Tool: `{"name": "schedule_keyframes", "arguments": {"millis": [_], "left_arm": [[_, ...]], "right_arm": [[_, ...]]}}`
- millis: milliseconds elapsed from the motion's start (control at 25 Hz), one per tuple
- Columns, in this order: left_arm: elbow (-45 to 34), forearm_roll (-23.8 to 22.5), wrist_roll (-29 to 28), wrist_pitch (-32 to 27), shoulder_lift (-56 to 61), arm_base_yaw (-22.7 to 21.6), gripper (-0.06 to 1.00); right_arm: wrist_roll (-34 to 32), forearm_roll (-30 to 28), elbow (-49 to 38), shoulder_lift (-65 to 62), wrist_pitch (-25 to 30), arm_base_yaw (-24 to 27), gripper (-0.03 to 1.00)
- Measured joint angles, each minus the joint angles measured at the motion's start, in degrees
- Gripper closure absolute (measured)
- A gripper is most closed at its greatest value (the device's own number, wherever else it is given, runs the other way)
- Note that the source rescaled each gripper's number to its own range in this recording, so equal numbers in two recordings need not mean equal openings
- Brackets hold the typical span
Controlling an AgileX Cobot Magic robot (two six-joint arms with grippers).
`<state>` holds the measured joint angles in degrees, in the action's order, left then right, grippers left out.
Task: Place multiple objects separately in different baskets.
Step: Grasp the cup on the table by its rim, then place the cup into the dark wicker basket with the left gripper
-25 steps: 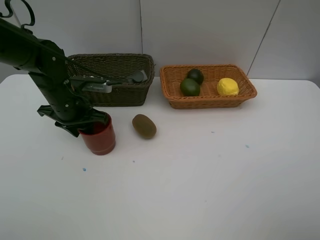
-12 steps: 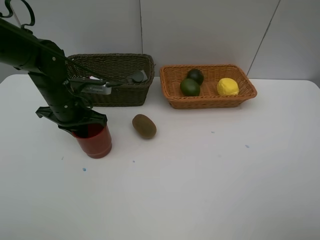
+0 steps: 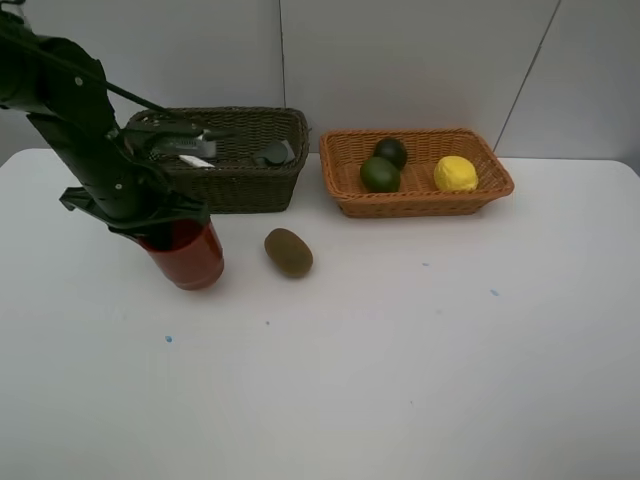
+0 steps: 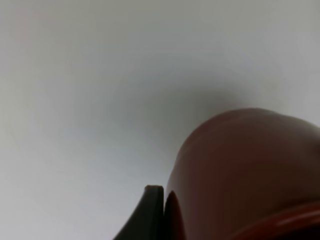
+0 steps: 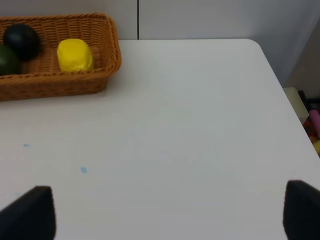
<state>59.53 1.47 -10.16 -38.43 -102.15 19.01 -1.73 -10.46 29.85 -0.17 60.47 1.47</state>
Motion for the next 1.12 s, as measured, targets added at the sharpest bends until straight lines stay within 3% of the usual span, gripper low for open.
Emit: {"name": "schedule_keyframes", "arguments": {"millis": [440, 840, 1120], "left_arm": [[14.7, -1.47, 0.0, -0.93, 7.5, -1.51, 0.94], [29.79, -1.94, 0.0, -2.87, -1.69, -6.5, 0.94], [40.14, -3.35, 0.0, -5.77, -14.02, -7.29, 0.94]], "right_arm": [[0.0, 0.0, 0.0, 0.0, 0.0, 0.0, -0.03], [0.0, 0.0, 0.0, 0.0, 0.0, 0.0, -0.03], [0.0, 0.0, 0.0, 0.0, 0.0, 0.0, -0.03]]}}
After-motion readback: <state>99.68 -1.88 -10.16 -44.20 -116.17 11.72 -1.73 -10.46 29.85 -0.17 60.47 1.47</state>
